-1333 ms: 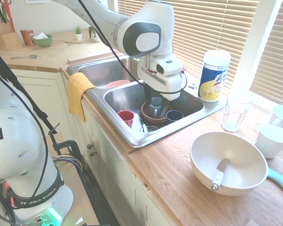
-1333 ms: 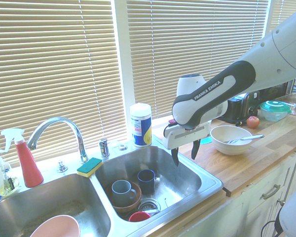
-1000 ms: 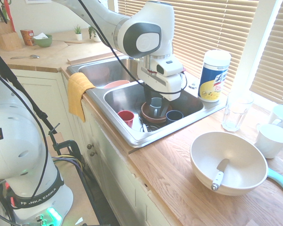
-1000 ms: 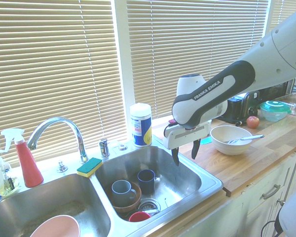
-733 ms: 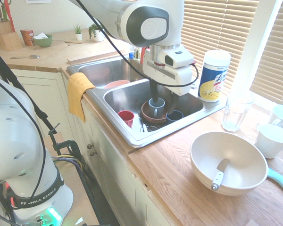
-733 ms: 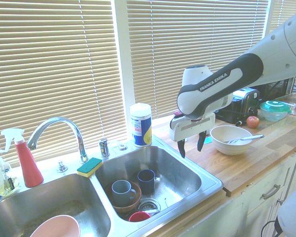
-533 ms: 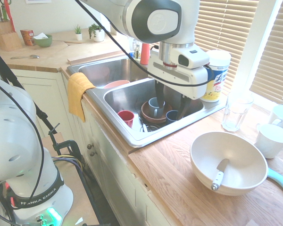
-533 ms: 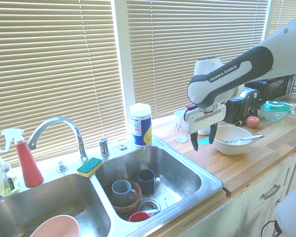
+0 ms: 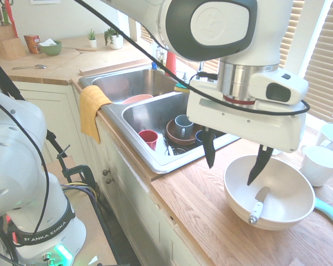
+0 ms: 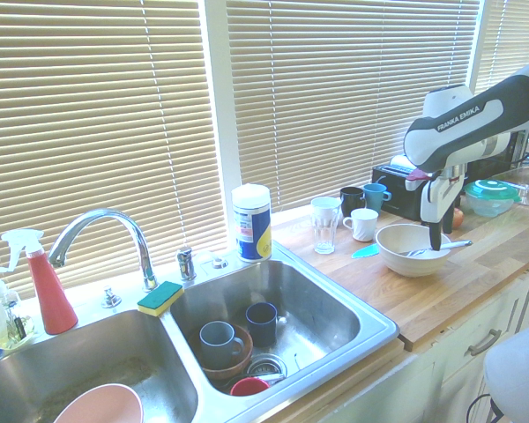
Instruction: Put the knife into the sink
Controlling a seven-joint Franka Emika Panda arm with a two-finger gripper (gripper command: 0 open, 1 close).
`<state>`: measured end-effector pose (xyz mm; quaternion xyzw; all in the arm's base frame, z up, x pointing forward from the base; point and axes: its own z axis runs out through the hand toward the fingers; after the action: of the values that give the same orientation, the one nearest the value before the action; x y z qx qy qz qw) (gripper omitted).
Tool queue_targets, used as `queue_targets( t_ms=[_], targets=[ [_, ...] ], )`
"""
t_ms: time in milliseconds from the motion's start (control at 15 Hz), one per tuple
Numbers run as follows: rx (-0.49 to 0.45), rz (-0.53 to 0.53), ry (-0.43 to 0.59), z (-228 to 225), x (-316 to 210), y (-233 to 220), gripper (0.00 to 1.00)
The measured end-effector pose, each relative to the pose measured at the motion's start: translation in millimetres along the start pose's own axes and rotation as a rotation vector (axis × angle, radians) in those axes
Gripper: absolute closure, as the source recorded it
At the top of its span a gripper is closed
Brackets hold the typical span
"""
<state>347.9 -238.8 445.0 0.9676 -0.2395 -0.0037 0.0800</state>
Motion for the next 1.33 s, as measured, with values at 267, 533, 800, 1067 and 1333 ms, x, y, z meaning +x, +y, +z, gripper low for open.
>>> queue_targets(
  t_ms=[267, 533, 800, 1067, 1333],
  targets=[
    [-0.024, 0.01, -0.009, 11, 5, 28, 0.0],
    [-0.035, 0.006, -0.023, 16, 14, 40, 0.0],
    [-0.043, -0.001, -0.039, 23, 23, 45, 1.0],
    [-0.049, -0.004, -0.054, 34, 28, 46, 1.0],
    [-0.05, 0.006, -0.057, 37, 30, 52, 1.0]
  ],
)
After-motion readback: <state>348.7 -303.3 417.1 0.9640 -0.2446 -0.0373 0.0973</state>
